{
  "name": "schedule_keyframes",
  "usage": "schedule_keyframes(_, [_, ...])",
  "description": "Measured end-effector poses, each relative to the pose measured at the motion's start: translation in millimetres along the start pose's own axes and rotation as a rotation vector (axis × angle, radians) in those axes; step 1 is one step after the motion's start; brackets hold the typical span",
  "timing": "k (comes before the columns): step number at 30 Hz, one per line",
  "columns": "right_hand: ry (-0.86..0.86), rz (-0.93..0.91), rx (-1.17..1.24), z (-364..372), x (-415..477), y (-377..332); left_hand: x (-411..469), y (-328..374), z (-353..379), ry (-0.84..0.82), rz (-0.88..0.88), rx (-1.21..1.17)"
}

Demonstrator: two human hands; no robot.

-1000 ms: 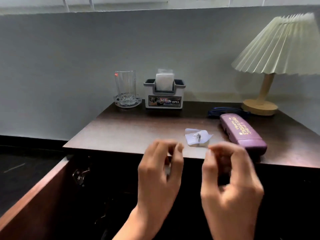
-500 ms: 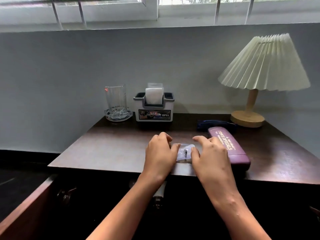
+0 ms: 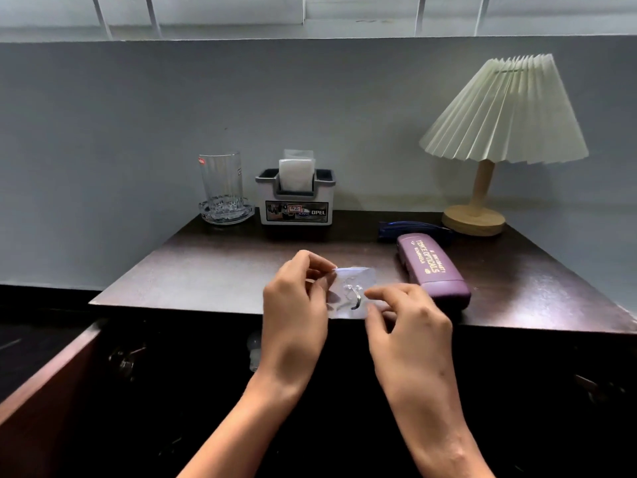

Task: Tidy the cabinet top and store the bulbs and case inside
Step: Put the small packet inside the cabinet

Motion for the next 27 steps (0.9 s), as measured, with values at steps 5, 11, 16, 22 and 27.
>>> schedule_keyframes(5, [-0.007,-0.001,0.127,-16.7,-38.9,8.1,-42.3,4.1,-16.8,0.012,0.032,0.02])
schedule_keyframes(11, [0.022,0.152,0.282,-6.3,-80.0,56.1,-80.4,-28.5,1.5,-0.072,-0.03,-0.032])
schedule_keyframes(16, [0.033,0.249,0.187,18.4,-95.5,98.4,-92.1,-65.0,31.6,-0.152,-0.096,0.057])
schedule_keyframes(22, [-0.039,0.281,0.106,57.3,-80.6,135.4,-84.2,-100.2,70.9,-0.231,-0.091,0.167])
schedule_keyframes(27, [-0.112,0.252,0.028,70.7,-62.2,144.1,-82.8,-103.4,94.3,-0.205,0.086,0.187])
Point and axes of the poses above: each hand's wrist, its own x-axis towards the middle knuckle, its own z-axis out of the palm, y = z × x, the point moved 7 cm from there along x, towards the middle knuckle, and after that the axes turned 3 degrees about -x, right-handed, at the moved point
